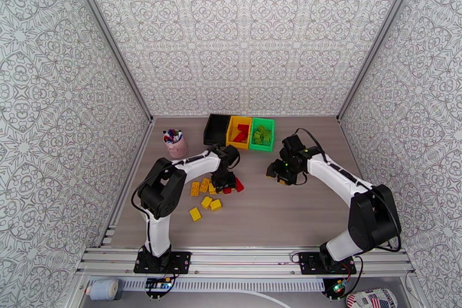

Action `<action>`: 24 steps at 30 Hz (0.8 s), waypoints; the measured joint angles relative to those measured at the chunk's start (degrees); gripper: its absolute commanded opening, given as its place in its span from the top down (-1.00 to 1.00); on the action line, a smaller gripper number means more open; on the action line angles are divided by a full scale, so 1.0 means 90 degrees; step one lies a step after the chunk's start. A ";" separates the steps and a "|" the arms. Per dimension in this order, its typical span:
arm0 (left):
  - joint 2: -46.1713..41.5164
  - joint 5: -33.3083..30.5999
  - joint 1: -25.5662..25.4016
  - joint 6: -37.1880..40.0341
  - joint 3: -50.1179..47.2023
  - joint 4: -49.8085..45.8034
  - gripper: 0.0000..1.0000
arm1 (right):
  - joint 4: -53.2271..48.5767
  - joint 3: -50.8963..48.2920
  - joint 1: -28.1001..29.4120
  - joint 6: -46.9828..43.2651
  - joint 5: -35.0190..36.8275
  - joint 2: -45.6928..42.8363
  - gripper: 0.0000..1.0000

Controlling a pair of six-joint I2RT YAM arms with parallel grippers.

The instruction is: Sort the legos into containers by color

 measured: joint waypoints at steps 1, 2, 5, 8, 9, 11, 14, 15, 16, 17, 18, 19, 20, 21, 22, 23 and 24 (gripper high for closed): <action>0.0002 -0.0019 0.0000 0.0010 0.0029 0.0002 0.27 | 0.0022 -0.0022 0.0000 0.0000 0.0000 -0.0002 -0.05; 0.0002 -0.0036 0.0000 0.0024 0.0058 0.0000 0.31 | 0.0051 -0.0061 0.0000 0.0000 0.0000 -0.0002 -0.05; 0.0002 -0.0044 -0.0002 0.0083 0.0102 0.0000 0.37 | 0.0075 -0.0168 0.0005 0.0000 0.0000 -0.0002 -0.05; 0.0002 -0.0044 -0.0024 0.0146 0.0102 -0.0024 0.40 | 0.0092 -0.0240 0.0039 0.0002 -0.0002 -0.0002 -0.06; 0.0000 -0.0041 -0.0032 0.0151 0.0102 -0.0032 0.40 | 0.0097 -0.0250 0.0056 0.0002 -0.0002 -0.0002 -0.06; -0.0002 -0.0039 -0.0044 0.0158 0.0100 -0.0044 0.41 | 0.0114 -0.0279 0.0100 0.0005 -0.0010 -0.0002 -0.06; -0.0129 -0.0012 -0.0049 0.0168 0.0036 -0.0036 0.41 | 0.0160 -0.0287 0.0175 0.0039 -0.0024 -0.0002 -0.06; -0.0209 0.0000 -0.0049 0.0168 0.0000 -0.0041 0.41 | 0.0187 -0.0287 0.0209 0.0056 -0.0024 -0.0002 -0.06; -0.0306 0.0027 -0.0049 0.0175 -0.0029 -0.0041 0.41 | 0.0221 -0.0287 0.0243 0.0075 -0.0027 -0.0002 -0.06; -0.0401 0.0046 -0.0049 0.0192 -0.0049 -0.0039 0.42 | 0.0257 -0.0287 0.0294 0.0109 -0.0032 0.0000 -0.06; -0.0478 0.0075 -0.0049 0.0206 -0.0053 -0.0039 0.43 | 0.0279 -0.0287 0.0338 0.0124 -0.0046 0.0007 -0.06; -0.0571 0.0126 -0.0041 0.0221 -0.0053 -0.0022 0.43 | 0.0304 -0.0284 0.0396 0.0153 -0.0046 0.0017 -0.06; -0.0653 0.0180 -0.0039 0.0253 -0.0053 0.0000 0.44 | 0.0328 -0.0284 0.0471 0.0170 -0.0051 0.0044 -0.06; -0.0712 0.0219 -0.0024 0.0291 -0.0053 0.0017 0.44 | 0.0338 -0.0277 0.0534 0.0189 -0.0051 0.0083 -0.06; -0.0775 0.0274 -0.0010 0.0330 -0.0053 0.0049 0.44 | 0.0355 -0.0267 0.0614 0.0209 -0.0051 0.0141 -0.06; -0.0823 0.0345 0.0007 0.0364 -0.0046 0.0070 0.44 | 0.0379 -0.0257 0.0687 0.0228 -0.0051 0.0197 -0.06; -0.0848 0.0376 0.0032 0.0391 -0.0032 0.0080 0.44 | 0.0398 -0.0253 0.0753 0.0253 -0.0051 0.0253 -0.05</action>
